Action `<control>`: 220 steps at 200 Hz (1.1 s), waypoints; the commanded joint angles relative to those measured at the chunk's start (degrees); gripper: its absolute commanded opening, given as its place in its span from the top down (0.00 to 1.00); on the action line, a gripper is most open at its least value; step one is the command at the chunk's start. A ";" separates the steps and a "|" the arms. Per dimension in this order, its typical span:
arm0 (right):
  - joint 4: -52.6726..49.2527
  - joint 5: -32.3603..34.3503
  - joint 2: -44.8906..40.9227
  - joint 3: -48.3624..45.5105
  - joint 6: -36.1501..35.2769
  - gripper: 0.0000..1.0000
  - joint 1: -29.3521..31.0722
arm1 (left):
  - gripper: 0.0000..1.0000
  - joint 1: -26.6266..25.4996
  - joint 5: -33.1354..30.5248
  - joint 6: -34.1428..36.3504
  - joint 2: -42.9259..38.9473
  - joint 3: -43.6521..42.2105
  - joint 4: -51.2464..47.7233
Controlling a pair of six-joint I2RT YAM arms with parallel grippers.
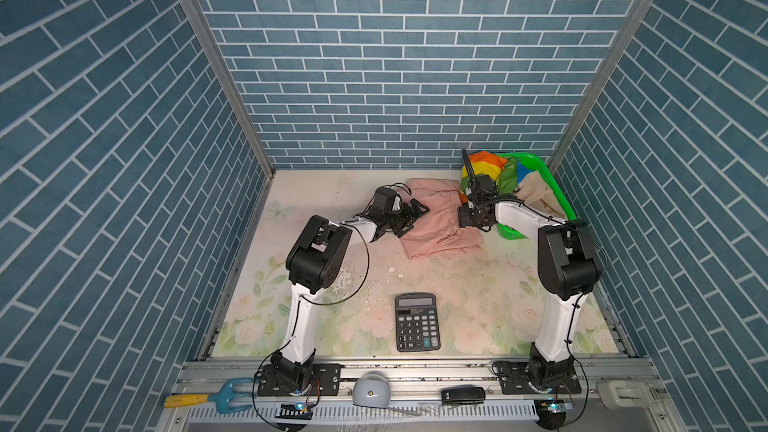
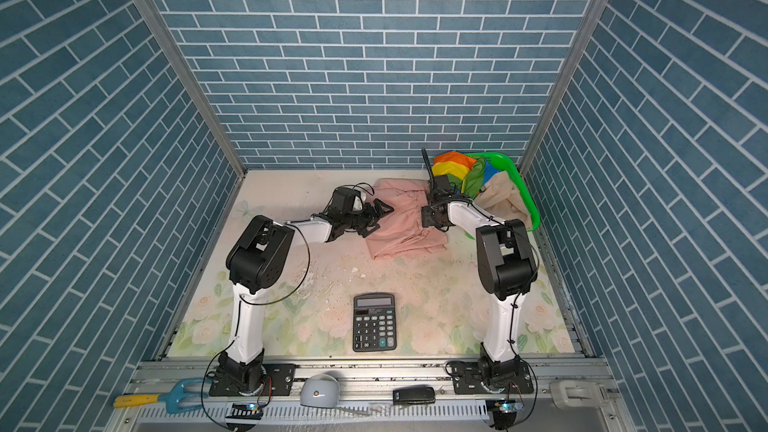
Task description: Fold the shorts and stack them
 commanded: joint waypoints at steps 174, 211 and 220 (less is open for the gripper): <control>2.03 -6.26 -19.47 -14.21 5.20 0.01 0.03 | 0.00 3.73 -9.31 40.27 0.46 24.86 -55.15; 3.55 -6.41 -22.96 -18.71 6.43 0.01 -0.24 | 0.02 2.80 -9.42 39.48 4.18 27.17 -56.72; 4.03 -6.60 -23.68 -19.63 6.82 0.01 -0.32 | 0.04 2.79 -9.28 39.06 5.12 27.58 -56.79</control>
